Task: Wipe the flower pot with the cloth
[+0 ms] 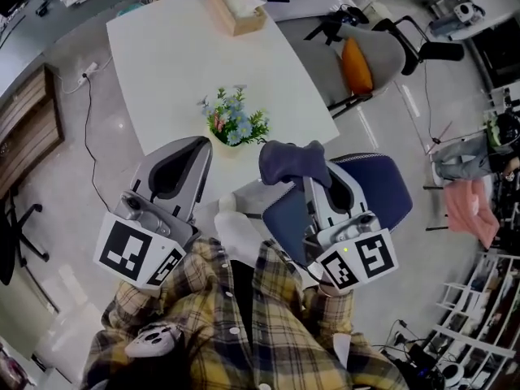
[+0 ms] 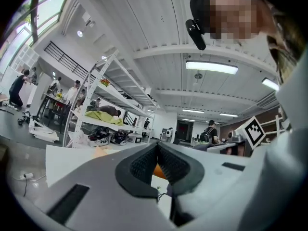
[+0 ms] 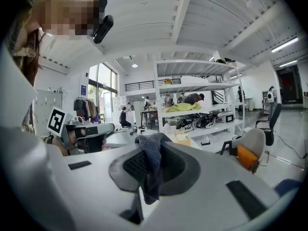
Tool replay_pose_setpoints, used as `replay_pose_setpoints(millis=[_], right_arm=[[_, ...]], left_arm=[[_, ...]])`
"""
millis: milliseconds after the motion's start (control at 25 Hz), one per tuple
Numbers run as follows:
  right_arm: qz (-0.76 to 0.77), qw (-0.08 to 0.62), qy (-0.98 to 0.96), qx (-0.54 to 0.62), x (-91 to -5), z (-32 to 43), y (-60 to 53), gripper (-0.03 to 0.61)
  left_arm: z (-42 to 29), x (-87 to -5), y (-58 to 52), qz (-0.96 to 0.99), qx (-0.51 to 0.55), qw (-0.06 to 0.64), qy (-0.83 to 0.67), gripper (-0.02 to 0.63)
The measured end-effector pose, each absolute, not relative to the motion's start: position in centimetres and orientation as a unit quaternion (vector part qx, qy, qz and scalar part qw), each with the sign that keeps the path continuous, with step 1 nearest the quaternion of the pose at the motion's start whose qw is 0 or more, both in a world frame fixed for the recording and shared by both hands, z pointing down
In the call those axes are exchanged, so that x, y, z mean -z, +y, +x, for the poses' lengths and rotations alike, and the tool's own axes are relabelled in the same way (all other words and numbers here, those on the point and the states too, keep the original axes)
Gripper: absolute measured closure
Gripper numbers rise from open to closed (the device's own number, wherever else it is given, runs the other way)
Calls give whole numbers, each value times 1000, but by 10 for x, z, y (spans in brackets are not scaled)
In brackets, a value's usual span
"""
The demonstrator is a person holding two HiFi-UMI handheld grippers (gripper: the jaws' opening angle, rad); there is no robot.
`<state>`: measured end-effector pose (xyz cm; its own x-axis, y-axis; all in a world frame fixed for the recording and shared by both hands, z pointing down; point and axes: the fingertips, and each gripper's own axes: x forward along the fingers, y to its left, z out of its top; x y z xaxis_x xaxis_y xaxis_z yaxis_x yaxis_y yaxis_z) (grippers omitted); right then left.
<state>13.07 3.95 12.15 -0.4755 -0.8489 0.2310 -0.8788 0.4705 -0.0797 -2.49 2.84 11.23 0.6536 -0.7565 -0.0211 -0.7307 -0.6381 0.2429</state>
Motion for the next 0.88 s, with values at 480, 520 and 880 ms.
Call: replay_pose_setpoints(millis=[480,520,880], right_arm=[[475,104,-867,-108,-142,192,-47,563],[477,105,-866,-109,-142,194,-50,563],[516,123,-843,-92,-138,220,-48,563]], left_arm=[[-9,-145,-28,864,35,126,-486,604],[-8,-148,-30,864,32,129,-486,604],[-3,-178,-43,875,3,147,-461,604]])
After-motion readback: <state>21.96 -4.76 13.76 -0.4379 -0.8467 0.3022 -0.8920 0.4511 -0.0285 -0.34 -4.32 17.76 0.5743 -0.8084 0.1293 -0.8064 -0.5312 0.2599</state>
